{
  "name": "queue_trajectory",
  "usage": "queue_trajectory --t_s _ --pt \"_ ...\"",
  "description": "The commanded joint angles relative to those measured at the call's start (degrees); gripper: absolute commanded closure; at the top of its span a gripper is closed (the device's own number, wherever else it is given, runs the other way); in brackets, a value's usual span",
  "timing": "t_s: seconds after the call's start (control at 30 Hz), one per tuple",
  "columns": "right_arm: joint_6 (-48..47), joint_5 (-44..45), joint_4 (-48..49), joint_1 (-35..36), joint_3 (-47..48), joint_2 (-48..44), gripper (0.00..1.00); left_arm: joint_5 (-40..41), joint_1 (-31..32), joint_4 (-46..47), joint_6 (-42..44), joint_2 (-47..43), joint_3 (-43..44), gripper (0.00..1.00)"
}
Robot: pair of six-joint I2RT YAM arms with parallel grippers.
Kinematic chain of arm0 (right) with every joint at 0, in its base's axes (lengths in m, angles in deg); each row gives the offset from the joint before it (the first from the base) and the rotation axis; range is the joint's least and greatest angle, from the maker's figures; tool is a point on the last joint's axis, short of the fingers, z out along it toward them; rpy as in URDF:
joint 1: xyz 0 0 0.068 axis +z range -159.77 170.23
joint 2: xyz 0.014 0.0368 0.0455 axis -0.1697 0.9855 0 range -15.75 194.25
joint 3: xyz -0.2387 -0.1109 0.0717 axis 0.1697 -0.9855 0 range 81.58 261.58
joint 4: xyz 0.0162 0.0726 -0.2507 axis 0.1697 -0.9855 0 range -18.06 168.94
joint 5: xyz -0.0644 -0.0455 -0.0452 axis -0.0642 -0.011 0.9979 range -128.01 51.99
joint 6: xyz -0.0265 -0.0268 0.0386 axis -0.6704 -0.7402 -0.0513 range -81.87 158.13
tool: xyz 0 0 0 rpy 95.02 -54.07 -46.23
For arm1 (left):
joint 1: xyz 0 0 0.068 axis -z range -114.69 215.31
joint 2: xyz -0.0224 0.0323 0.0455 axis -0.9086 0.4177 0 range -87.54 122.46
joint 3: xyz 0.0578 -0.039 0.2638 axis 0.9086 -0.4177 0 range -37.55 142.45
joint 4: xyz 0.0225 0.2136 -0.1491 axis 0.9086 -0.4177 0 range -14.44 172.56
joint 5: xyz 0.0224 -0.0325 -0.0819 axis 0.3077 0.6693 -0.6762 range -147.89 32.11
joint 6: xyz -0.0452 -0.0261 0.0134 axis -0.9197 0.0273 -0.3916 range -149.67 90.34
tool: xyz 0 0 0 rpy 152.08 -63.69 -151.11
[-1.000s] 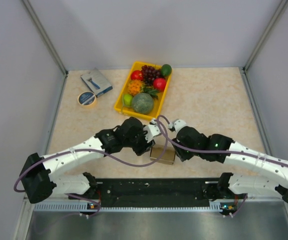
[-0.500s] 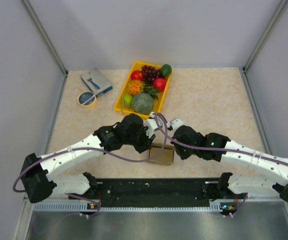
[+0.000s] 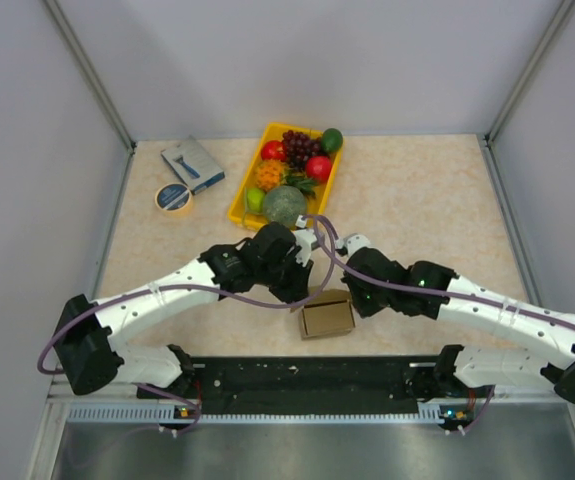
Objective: Fold the paper box
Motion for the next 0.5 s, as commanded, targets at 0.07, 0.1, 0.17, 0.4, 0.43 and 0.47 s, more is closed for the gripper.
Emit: queue_trajectory --t_s 0.07,0.1,0.17,0.4,0.43,0.47 --pt "6.8 -3.4 4.3 0.3 3.9 0.0 1.00 1.8 0.2 6.4 -9.0 0.6 -0.3 0.83" --pt "7.5 -3.9 4.3 0.2 4.0 0.1 1.00 2.2 0.2 6.8 -9.3 0.4 -0.7 0.83" --pt "9.6 -4.4 4.4 0.3 4.0 0.3 1.00 3.1 0.2 6.9 -9.4 0.2 -0.9 0.83" --pt "11.3 -4.8 3.4 0.3 6.2 0.8 1.00 1.9 0.2 7.9 -9.0 1.3 -2.0 0.77" --pt "11.4 -4.8 3.2 0.3 6.2 1.0 1.00 1.4 0.3 9.0 -9.1 1.2 -2.5 0.74" --pt "11.6 -4.8 3.2 0.3 6.2 1.1 1.00 0.8 0.2 9.6 -9.4 1.1 -3.0 0.73"
